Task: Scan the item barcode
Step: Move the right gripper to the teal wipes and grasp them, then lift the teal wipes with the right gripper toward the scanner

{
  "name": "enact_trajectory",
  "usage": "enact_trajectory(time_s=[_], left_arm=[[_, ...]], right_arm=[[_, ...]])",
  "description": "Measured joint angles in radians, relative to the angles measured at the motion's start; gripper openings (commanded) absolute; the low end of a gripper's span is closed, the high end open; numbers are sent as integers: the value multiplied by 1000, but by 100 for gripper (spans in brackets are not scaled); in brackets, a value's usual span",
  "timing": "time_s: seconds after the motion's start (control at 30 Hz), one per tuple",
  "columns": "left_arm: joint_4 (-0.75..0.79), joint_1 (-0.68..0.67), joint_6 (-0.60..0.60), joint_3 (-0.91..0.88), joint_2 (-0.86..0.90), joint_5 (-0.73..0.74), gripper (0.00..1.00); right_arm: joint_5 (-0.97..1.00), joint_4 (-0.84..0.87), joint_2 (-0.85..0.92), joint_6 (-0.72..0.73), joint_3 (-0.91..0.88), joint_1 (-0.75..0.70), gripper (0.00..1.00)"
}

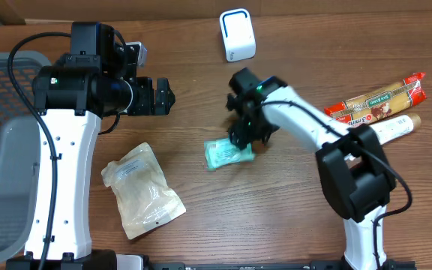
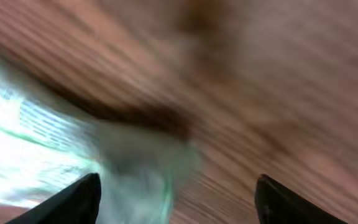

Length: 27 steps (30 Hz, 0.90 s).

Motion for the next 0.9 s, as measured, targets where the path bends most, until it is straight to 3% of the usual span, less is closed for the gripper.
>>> enact_trajectory(time_s=[0.13, 0.33, 0.57, 0.67, 0.83, 0.9], left_arm=[[0, 0, 0, 0, 0, 0, 100], [0, 0, 0, 0, 0, 0, 100], [0, 0, 0, 0, 0, 0, 100], [0, 0, 0, 0, 0, 0, 100], [0, 0, 0, 0, 0, 0, 100], [0, 0, 0, 0, 0, 0, 100]], right_arm=[[-124, -24, 0, 5, 82, -32, 75], [-211, -45, 0, 29, 114, -31, 85], [-238, -71, 0, -11, 113, -122, 76], [-241, -72, -1, -7, 90, -135, 63], [-253, -17, -2, 61, -39, -113, 24], [-247, 6, -2, 97, -82, -108, 17]])
